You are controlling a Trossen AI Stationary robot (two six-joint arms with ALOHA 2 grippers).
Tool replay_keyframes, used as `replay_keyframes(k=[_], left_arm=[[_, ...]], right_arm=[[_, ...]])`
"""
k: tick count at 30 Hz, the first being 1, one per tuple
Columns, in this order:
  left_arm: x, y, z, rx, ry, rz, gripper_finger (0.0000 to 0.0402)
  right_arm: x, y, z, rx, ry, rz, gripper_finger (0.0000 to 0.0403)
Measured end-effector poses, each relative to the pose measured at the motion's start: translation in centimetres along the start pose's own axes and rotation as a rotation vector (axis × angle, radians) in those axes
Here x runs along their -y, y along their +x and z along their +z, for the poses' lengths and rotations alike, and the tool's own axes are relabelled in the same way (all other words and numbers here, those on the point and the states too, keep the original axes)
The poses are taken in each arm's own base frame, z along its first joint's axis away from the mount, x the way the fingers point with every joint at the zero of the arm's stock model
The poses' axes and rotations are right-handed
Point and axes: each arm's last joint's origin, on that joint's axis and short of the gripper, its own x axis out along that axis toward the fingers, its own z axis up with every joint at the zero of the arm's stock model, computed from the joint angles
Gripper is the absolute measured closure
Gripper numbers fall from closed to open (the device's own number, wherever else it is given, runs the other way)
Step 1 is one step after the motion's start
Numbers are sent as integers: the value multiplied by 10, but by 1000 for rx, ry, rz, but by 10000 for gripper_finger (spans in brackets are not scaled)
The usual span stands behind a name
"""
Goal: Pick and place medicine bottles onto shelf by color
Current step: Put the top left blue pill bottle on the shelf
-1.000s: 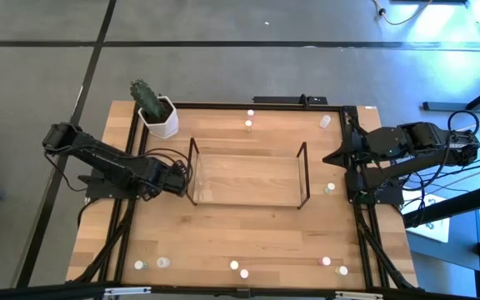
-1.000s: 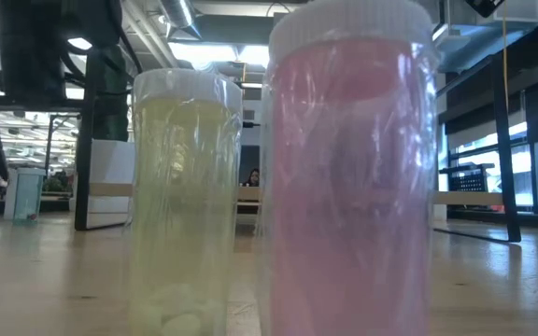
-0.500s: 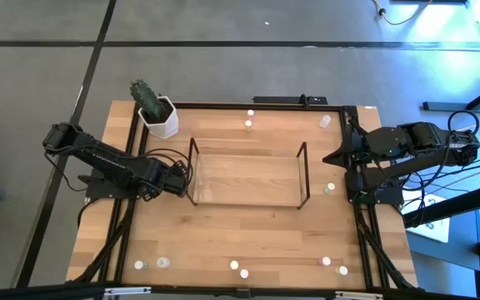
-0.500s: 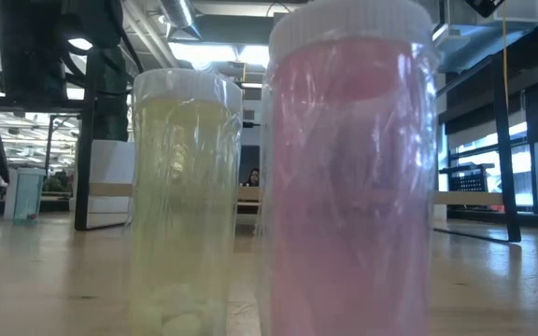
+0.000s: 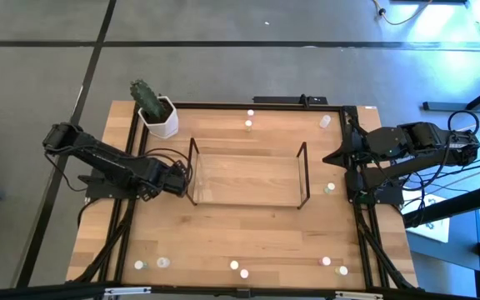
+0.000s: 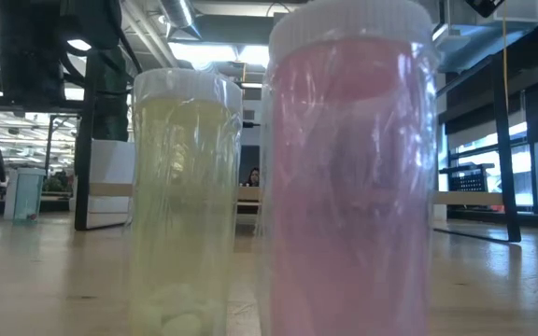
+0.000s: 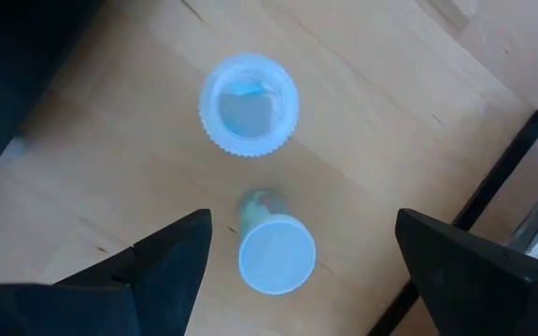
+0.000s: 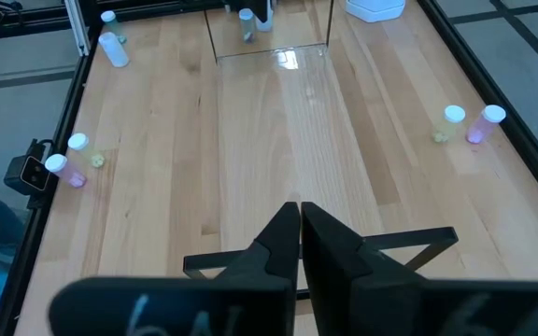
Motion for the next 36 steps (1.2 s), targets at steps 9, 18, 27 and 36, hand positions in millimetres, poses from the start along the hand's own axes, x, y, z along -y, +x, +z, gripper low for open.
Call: replay_keyframes(k=[9, 18, 27, 36], left_arm=[[2, 7, -7, 11, 1, 20, 69], [3, 7, -6, 16, -3, 24, 78], [3, 7, -6, 17, -3, 24, 122], [2, 7, -6, 6, -4, 44, 143]], right_arm=[[0, 0, 0, 0, 0, 0, 385], [0, 0, 0, 0, 0, 0, 385], [0, 0, 0, -1, 0, 0, 385], [0, 0, 0, 0, 0, 0, 385]])
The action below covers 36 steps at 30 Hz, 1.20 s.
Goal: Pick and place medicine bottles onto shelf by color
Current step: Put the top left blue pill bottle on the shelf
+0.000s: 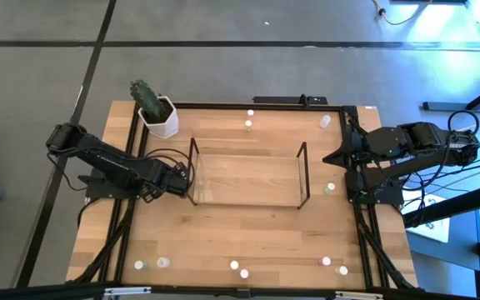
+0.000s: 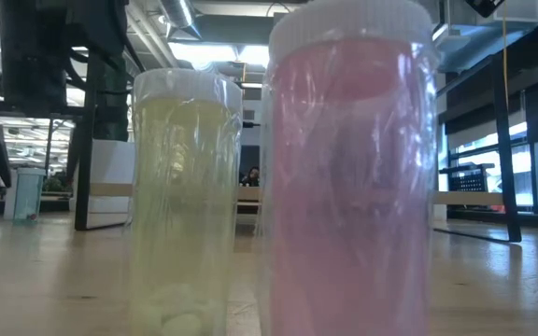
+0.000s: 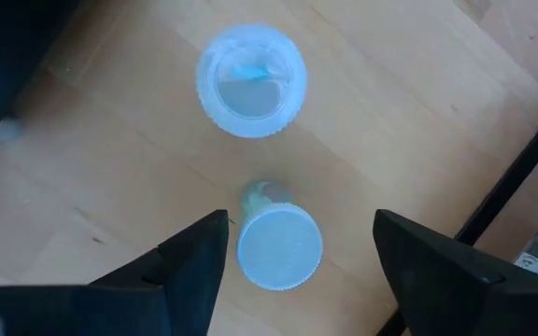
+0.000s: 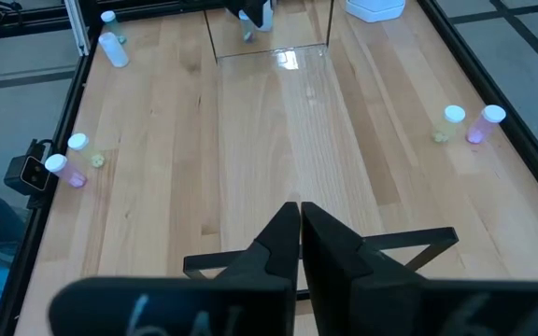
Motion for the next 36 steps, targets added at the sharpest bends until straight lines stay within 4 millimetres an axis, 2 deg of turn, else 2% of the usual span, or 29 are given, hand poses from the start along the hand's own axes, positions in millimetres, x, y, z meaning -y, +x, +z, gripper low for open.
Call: replay_keyframes(k=[15, 36], left_arm=[[-1, 0, 1, 11, -20, 18, 165], [-1, 0, 1, 12, -14, 18, 249]], right_arm=[[0, 0, 0, 1, 0, 0, 385], [0, 0, 0, 1, 0, 0, 385]])
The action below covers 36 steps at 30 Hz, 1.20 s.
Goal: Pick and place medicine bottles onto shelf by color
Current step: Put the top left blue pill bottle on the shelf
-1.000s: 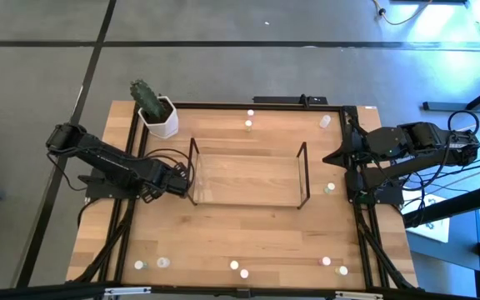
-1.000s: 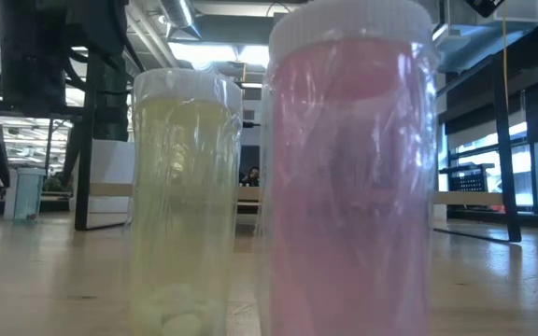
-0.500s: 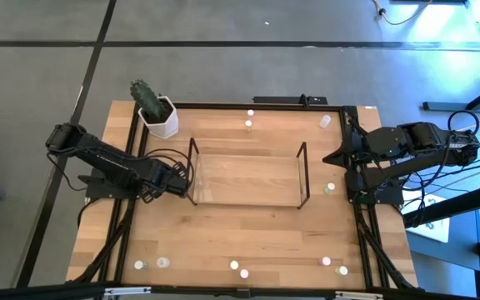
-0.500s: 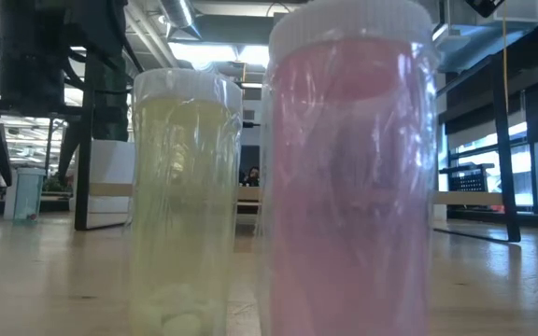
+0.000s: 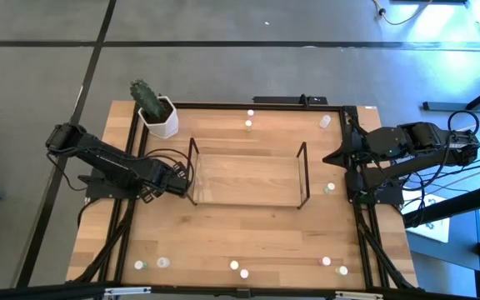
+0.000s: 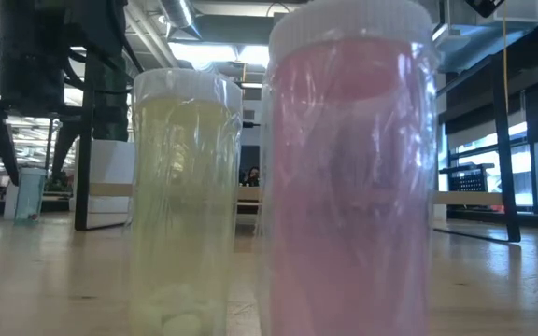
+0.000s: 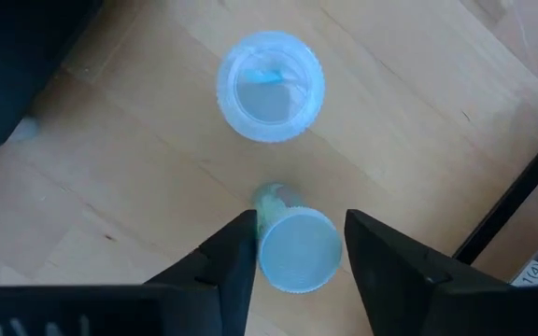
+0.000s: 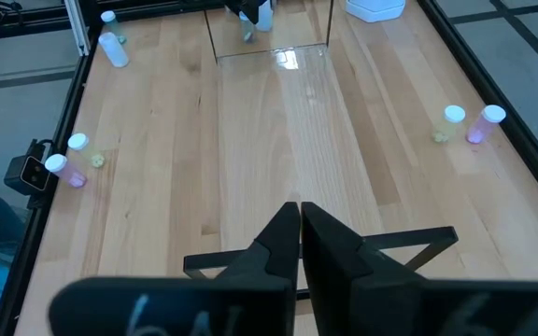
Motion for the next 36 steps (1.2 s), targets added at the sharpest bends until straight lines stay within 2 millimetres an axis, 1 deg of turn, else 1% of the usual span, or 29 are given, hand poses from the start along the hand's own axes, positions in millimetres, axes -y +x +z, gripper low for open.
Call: replay_keyframes(k=[10, 18, 36], left_arm=[[0, 0, 0, 1, 6, 1, 274], [0, 0, 0, 4, 228, 2, 275], [0, 0, 0, -1, 419, -5, 276]], right_arm=[[0, 0, 0, 0, 0, 0, 385], [0, 0, 0, -1, 0, 0, 385], [0, 0, 0, 0, 0, 0, 385]])
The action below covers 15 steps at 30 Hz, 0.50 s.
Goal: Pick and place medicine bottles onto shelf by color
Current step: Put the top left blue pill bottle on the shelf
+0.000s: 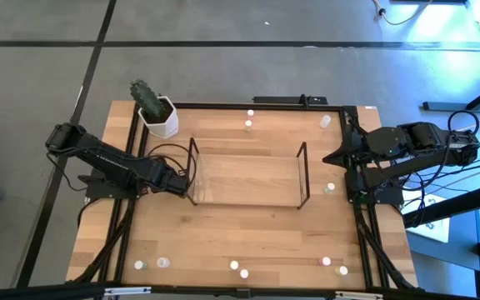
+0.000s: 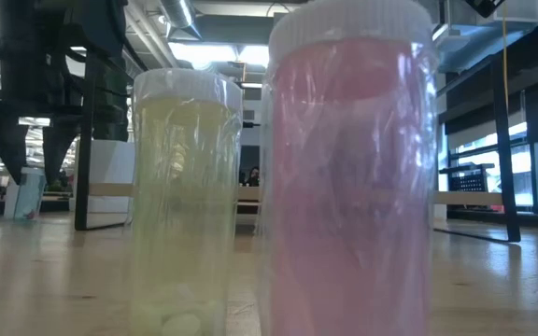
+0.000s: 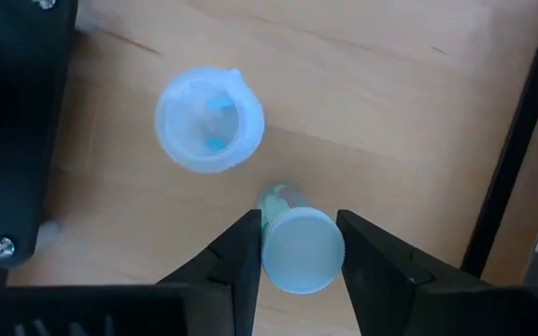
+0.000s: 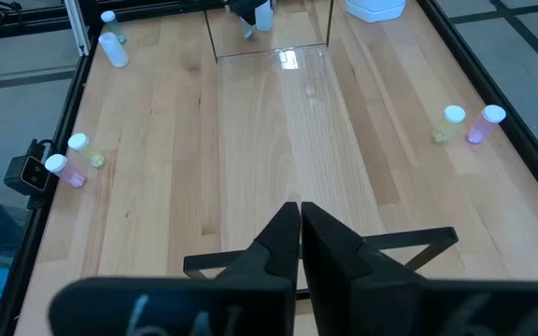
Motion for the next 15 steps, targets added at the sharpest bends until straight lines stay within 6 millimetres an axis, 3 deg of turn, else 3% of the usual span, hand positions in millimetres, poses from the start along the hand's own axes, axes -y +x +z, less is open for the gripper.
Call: replay_keyframes(k=[15], left_arm=[[1, 0, 0, -4, 127, -5, 276]], right_arm=[[0, 0, 0, 0, 0, 0, 385]])
